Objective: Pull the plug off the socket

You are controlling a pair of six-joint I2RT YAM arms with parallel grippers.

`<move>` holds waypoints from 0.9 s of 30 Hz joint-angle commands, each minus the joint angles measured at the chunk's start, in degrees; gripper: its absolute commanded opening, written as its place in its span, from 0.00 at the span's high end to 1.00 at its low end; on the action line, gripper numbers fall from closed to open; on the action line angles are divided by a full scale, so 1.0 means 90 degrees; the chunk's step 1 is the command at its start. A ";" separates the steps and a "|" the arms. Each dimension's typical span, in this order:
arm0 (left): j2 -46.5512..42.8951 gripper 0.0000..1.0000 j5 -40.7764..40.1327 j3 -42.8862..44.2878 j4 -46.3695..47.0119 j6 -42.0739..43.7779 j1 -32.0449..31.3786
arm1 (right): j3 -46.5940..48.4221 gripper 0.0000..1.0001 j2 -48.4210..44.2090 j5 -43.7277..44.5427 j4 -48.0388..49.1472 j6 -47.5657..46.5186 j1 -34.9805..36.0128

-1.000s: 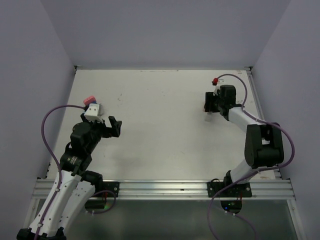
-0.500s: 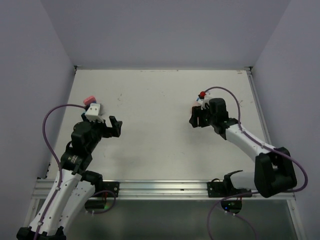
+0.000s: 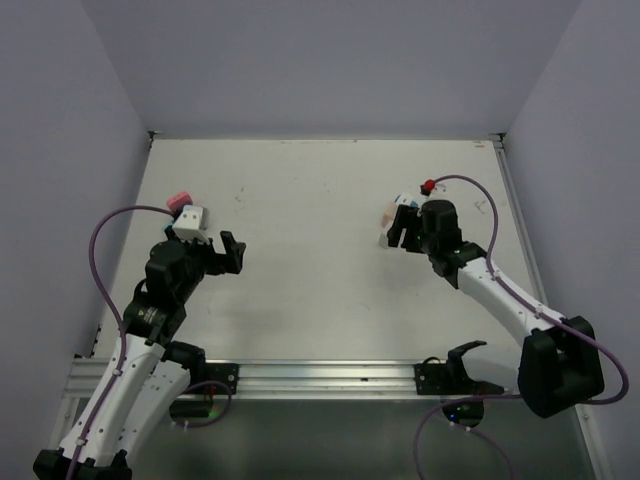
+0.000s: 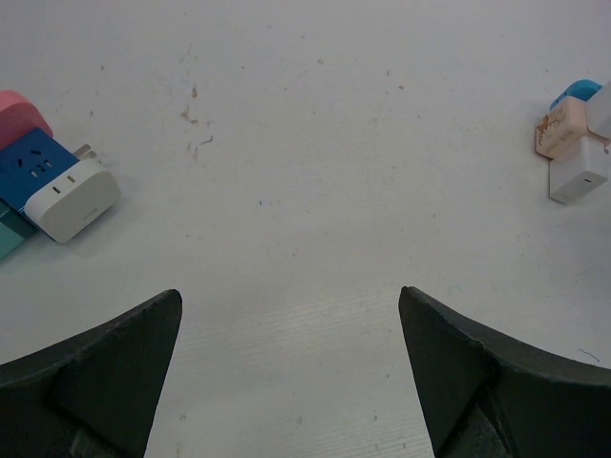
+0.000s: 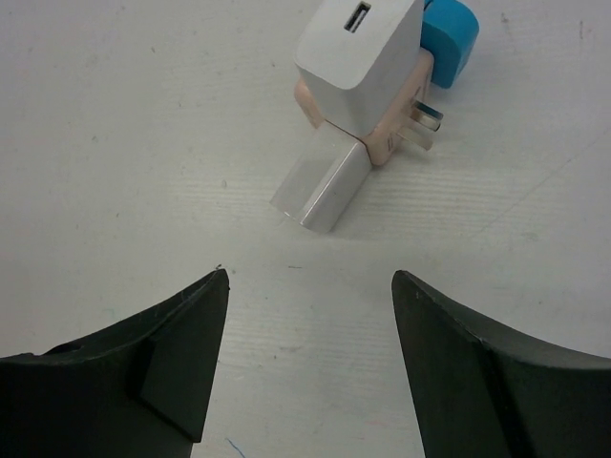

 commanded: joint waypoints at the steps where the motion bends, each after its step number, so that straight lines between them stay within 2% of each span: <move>1: 0.0025 0.00 0.0033 0.0035 0.0305 0.0081 -0.0037 | 0.0191 0.27 0.0371 0.0921 0.0102 0.0842 0.0450; 8: 0.0025 0.00 0.0033 0.0035 0.0305 0.0071 -0.0037 | 0.0777 0.31 0.1407 0.2446 -0.0270 0.1886 0.0998; 20: 0.0025 0.00 0.0033 0.0035 0.0315 0.0071 -0.0037 | 0.1451 0.38 0.2686 0.2721 -0.0045 0.2043 0.1077; 26: 0.0035 0.00 0.0042 0.0026 0.0324 0.0071 -0.0037 | 0.1568 0.48 0.2960 0.3014 -0.0006 0.2141 0.1086; 27: 0.0025 0.00 0.0033 0.0016 0.0324 0.0071 -0.0037 | 0.1578 0.52 0.3028 0.3033 -0.0015 0.2141 0.1077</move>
